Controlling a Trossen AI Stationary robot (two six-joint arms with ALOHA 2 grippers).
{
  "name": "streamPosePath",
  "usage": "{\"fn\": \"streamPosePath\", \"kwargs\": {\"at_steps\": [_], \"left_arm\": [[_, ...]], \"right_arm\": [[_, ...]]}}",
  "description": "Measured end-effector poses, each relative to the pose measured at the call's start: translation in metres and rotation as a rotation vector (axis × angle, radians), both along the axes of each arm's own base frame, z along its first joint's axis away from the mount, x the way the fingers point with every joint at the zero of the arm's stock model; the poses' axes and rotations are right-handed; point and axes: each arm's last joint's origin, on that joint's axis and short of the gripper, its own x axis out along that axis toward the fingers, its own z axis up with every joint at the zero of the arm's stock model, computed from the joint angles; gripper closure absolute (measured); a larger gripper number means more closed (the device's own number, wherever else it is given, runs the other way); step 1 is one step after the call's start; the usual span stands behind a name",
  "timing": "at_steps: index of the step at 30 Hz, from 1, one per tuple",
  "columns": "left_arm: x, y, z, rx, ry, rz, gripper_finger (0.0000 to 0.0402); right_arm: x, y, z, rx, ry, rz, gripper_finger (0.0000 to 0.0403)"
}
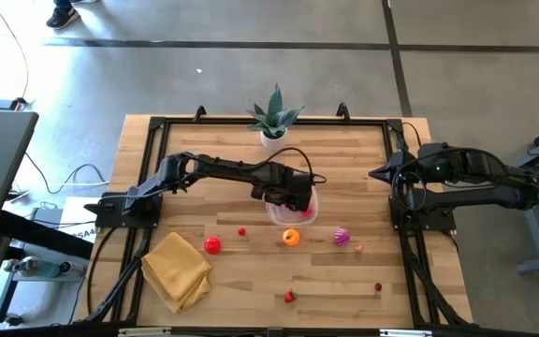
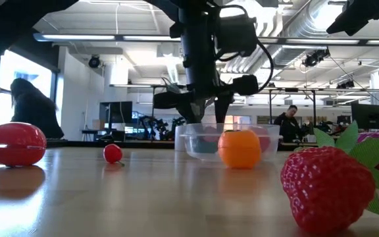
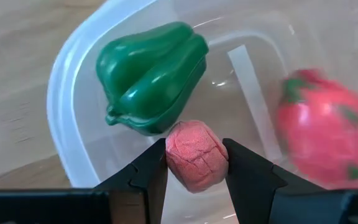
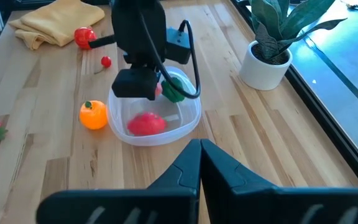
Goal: Pick and placing Produce into tupperware
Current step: Put the peach into the transparent bin
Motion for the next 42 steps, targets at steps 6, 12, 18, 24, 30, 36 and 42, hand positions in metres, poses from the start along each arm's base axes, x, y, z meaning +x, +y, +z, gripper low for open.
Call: {"fn": "streamPosePath", "kwargs": {"at_steps": [6,12,18,24,30,36,42], "left_arm": [[0.0001,-0.0007,0.0006,0.006,-0.001,0.0,0.0268],[0.0002,-0.0007,-0.0033,0.001,0.011,0.009,0.0268],[0.0001,-0.0009,-0.0032,-0.008,0.009,0.024,0.0268],[-0.0009,-0.0011,-0.0033,-0.011,0.019,0.027,0.0268],[-0.0015,-0.0012,-0.0035,-0.012,0.026,0.029,0.0268],[-0.0015,-0.0012,-0.0035,-0.013,0.026,0.033,0.0249],[-0.0016,-0.0012,-0.0035,-0.012,0.028,0.026,0.0201]], "right_arm": [[0.0,0.0,0.0,0.0,0.0,0.0,0.0403],[0.0,0.0,0.0,0.0,0.0,0.0,0.0403],[0.0001,0.0,0.0,0.0,0.0,0.0,0.0403],[0.0,0.0,0.0,0.0,0.0,0.0,0.0403],[0.0,0.0,0.0,0.0,0.0,0.0,0.0403],[0.0,0.0,0.0,0.0,0.0,0.0,0.0403],[0.0,0.0,0.0,0.0,0.0,0.0,0.0403]]}}
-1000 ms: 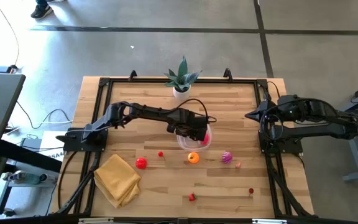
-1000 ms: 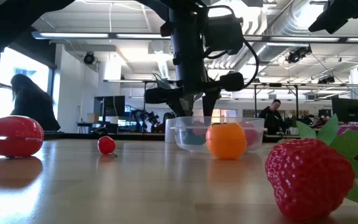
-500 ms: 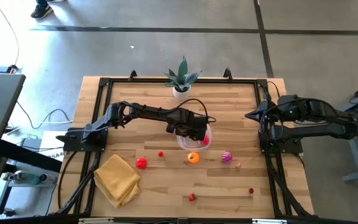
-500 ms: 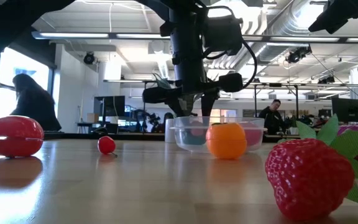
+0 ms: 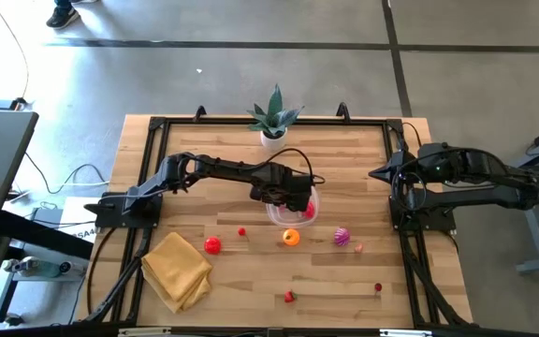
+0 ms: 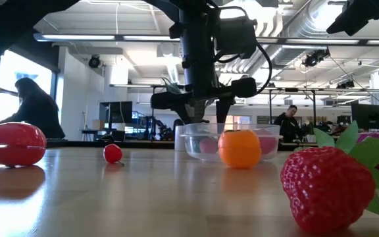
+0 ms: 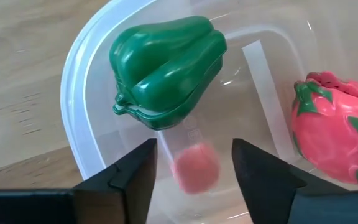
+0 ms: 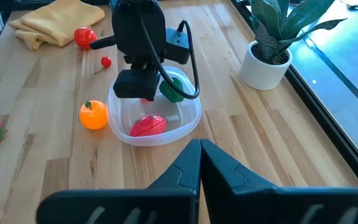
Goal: Pick and placing Produce into tupperware
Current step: Put the peach into the transparent bin
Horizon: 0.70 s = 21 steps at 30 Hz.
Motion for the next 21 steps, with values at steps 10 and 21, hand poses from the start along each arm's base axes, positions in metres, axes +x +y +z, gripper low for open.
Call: {"fn": "streamPosePath", "kwargs": {"at_steps": [10,21], "left_arm": [[-0.006,-0.002,0.021,-0.024,-0.015,-0.007,0.0189],[-0.05,-0.008,0.098,-0.019,0.114,0.112,0.0208]], "right_arm": [[0.0,0.0,0.0,0.0,0.0,0.0,0.0403],[0.0,0.0,0.0,0.0,0.0,0.0,0.0403]]}}
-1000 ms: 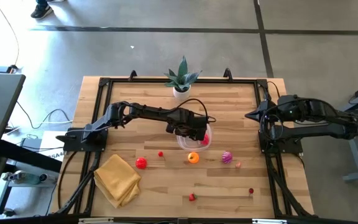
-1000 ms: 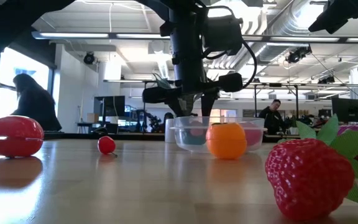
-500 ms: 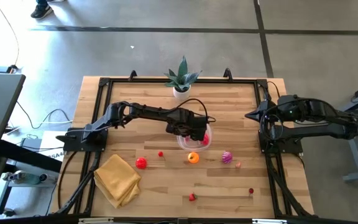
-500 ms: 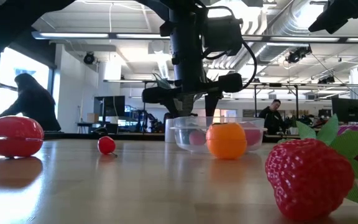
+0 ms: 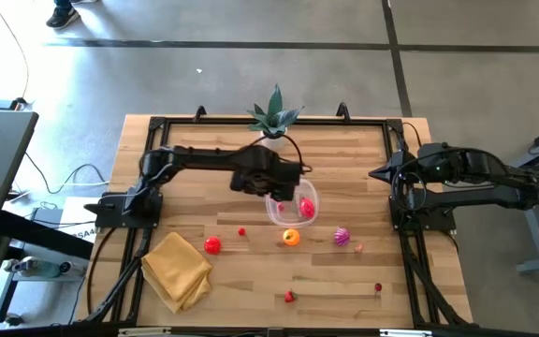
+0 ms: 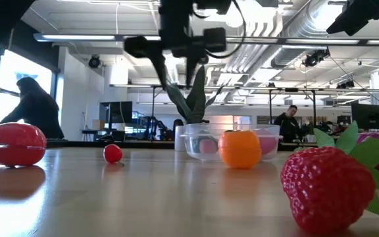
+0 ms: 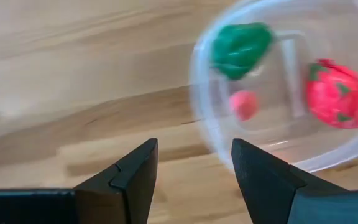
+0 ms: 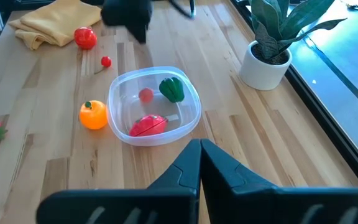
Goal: Pick and placing Produce into tupperware
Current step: Put the peach into the transparent bin, then put the tomato into the transparent bin
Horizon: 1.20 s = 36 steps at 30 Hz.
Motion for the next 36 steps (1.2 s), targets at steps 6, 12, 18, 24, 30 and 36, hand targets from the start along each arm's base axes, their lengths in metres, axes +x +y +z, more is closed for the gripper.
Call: {"fn": "streamPosePath", "kwargs": {"at_steps": [6,12,18,24,30,36], "left_arm": [[-0.027,-0.018,0.025,0.012,0.072,0.081,0.0208],[-0.043,-0.055,0.025,0.093,0.105,0.091,0.0208],[-0.052,-0.091,-0.013,0.145,0.152,0.113,0.0208],[-0.049,-0.102,-0.042,0.148,0.085,0.176,0.0208],[-0.045,-0.103,-0.055,0.097,0.027,0.169,0.0208],[-0.061,-0.117,-0.047,0.096,0.122,0.029,0.0208]], "right_arm": [[0.0,0.0,0.0,0.0,0.0,0.0,0.0403],[0.0,0.0,0.0,0.0,0.0,0.0,0.0403],[0.0,0.0,0.0,0.0,0.0,0.0,0.0403],[0.0,0.0,0.0,0.0,0.0,0.0,0.0403],[0.0,0.0,0.0,0.0,0.0,0.0,0.0403],[0.0,0.0,0.0,0.0,0.0,0.0,0.0403]]}}
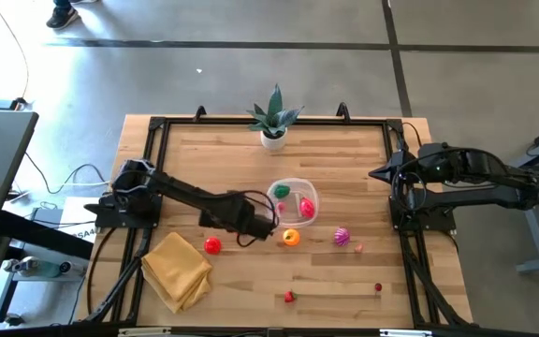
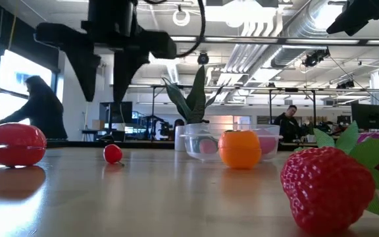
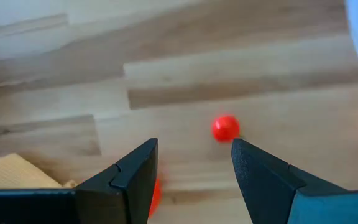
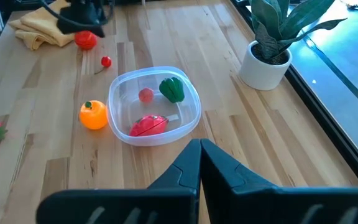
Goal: Pick and placing Produce into tupperware
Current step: Put the tomato into the transparent bin
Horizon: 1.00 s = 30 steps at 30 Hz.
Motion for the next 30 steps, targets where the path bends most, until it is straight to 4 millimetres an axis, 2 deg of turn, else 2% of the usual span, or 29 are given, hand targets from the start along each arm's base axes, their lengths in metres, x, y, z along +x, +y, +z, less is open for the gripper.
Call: {"fn": "streamPosePath", "kwargs": {"at_steps": [5,12,15,18,23,30], "left_arm": [[-0.021,-0.03,0.025,0.039,-0.048,-0.063,0.0208],[-0.046,-0.057,0.039,0.076,-0.09,0.214,0.0208],[-0.049,-0.059,0.039,0.054,-0.086,0.381,0.0208],[-0.051,-0.06,0.029,0.047,-0.075,0.488,0.0208],[-0.055,-0.059,0.01,0.002,-0.088,0.561,0.0208],[-0.073,-0.052,0.01,-0.114,-0.223,0.576,0.0208]], "right_arm": [[0.0,0.0,0.0,0.0,-0.001,0.0,0.0403],[0.0,0.0,0.0,0.0,0.0,0.0,0.0403],[0.0,0.0,0.0,0.0,0.0,0.0,0.0403],[0.0,0.0,0.0,0.0,0.0,0.0,0.0403],[0.0,0.0,0.0,0.0,0.0,0.0,0.0403],[0.0,0.0,0.0,0.0,0.0,0.0,0.0403]]}}
